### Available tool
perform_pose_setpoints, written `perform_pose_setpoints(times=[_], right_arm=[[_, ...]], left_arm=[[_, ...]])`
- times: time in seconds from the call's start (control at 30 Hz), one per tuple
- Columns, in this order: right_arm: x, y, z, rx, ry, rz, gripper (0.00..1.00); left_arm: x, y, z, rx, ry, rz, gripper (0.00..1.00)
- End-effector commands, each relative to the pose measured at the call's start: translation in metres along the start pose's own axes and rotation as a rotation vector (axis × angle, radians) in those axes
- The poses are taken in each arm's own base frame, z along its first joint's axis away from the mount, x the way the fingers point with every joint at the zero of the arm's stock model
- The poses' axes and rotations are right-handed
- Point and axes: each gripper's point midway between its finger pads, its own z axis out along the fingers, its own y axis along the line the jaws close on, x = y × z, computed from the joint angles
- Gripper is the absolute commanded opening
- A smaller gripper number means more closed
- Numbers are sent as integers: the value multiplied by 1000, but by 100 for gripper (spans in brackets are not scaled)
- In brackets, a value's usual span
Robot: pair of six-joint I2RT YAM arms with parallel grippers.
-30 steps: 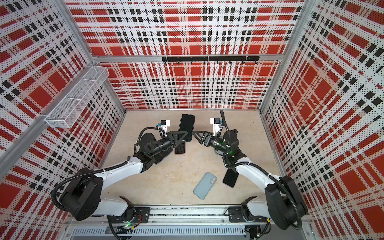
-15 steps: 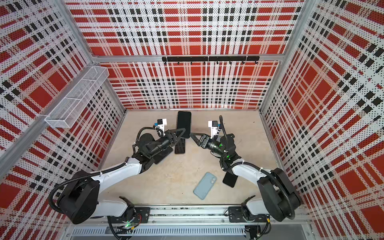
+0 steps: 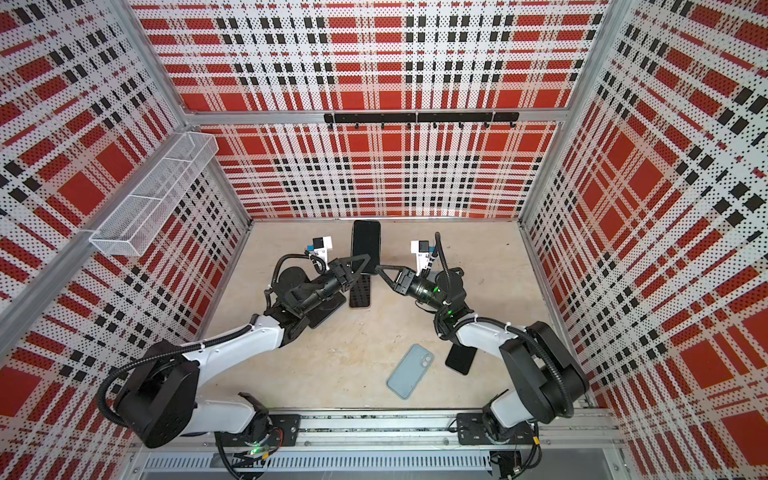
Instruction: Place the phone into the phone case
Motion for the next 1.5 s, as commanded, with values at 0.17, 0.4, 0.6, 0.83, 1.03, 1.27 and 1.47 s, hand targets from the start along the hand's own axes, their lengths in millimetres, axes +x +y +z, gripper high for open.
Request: perform_pose_setpoints(times=[0.17, 0.4, 0.6, 0.83, 1.03, 1.27, 1.47], right_arm=[[-10, 23, 11, -101, -25, -26, 27], [-10, 22, 14, -115, -29, -16, 8], [-11, 24, 11, -101, -31, -32, 0], [-27, 33, -5, -43, -7, -102, 0], [-34, 52, -16, -25, 119, -163, 0], [-2, 66, -24, -63, 453, -175, 0], [15, 60, -29, -114, 534, -140, 0]], left_arm=[[-9, -42, 3, 144, -32, 31, 0], [-8, -42, 4, 151, -28, 27, 0], [-6, -43, 4, 159, -11, 40, 12], [-9, -33, -7, 130, 32, 80, 63], [-21, -19, -28, 63, 65, 135, 87], [-16, -25, -44, 87, 232, 207, 93], [-7, -43, -49, 150, 300, 253, 93]])
